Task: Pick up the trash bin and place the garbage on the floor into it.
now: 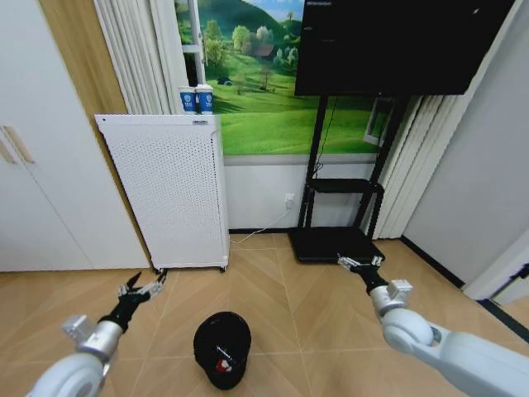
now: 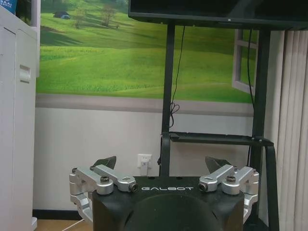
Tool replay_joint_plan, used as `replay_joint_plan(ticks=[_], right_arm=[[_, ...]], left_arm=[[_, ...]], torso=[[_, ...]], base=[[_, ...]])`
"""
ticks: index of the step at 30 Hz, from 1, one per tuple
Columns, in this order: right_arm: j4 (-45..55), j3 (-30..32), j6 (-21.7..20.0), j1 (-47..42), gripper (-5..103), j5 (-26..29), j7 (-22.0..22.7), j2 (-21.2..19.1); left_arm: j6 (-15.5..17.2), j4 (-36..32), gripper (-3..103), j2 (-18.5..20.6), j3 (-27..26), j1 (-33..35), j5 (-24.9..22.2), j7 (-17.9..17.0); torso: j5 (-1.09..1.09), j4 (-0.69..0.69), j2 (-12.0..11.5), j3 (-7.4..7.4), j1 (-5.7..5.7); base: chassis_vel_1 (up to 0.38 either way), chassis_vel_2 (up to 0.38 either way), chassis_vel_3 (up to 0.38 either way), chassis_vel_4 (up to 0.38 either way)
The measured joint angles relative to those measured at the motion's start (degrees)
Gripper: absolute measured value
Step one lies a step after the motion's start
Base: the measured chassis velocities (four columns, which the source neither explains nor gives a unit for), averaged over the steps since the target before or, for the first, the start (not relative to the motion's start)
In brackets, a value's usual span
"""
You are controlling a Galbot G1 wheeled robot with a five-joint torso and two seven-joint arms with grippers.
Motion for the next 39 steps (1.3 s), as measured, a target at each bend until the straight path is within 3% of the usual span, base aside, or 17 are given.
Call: replay_joint_plan(ticks=[7, 10, 15, 24, 33, 39], right_arm=[[-0.4, 0.3, 1.1, -0.8, 100, -1.8, -1.6, -1.7], [-3.5, -0.4, 4.4, -2.9, 100, -3.9, -4.4, -0.5], [-6.4, -1.4, 5.6, -4.4, 100, -5.8, -5.8, 2.1], [-8.3, -1.2, 6.7, -6.3, 100, -8.6, -6.0, 4.3], [-8.5, -1.0, 7.1, -6.3, 100, -8.7, -5.9, 4.6], [-8.9, -0.5, 8.0, -6.2, 100, -8.6, -5.9, 4.7]], left_arm=[[0.3, 0.4, 100, 1.8, 0.4, -1.9, -0.3, 0.2], [0.3, 2.3, 100, 1.2, 1.6, -2.3, 1.0, 1.4], [0.2, 3.9, 100, -0.3, 2.9, -2.6, 2.9, 3.4], [0.1, 5.5, 100, -3.8, 5.7, -2.7, 6.5, 5.2], [0.0, 5.9, 100, -4.1, 6.0, -2.6, 6.8, 5.4], [-0.1, 5.9, 100, -4.3, 5.9, -2.4, 6.7, 5.5]], torso=[[-0.02, 0.03, 1.4, 0.91, 0.46], [0.0, 0.02, 2.4, 1.65, 0.74], [0.02, 0.02, 3.6, 2.47, 1.2], [0.01, 0.02, 5.5, 3.64, 1.88], [0.01, 0.02, 6.6, 4.33, 2.24], [0.01, 0.02, 8.7, 5.67, 3.0]], base=[[0.0, 0.0, 0.0, 0.0], [0.0, 0.0, 0.0, 0.0], [0.0, 0.0, 0.0, 0.0], [0.0, 0.0, 0.0, 0.0], [0.0, 0.0, 0.0, 0.0], [0.0, 0.0, 0.0, 0.0]])
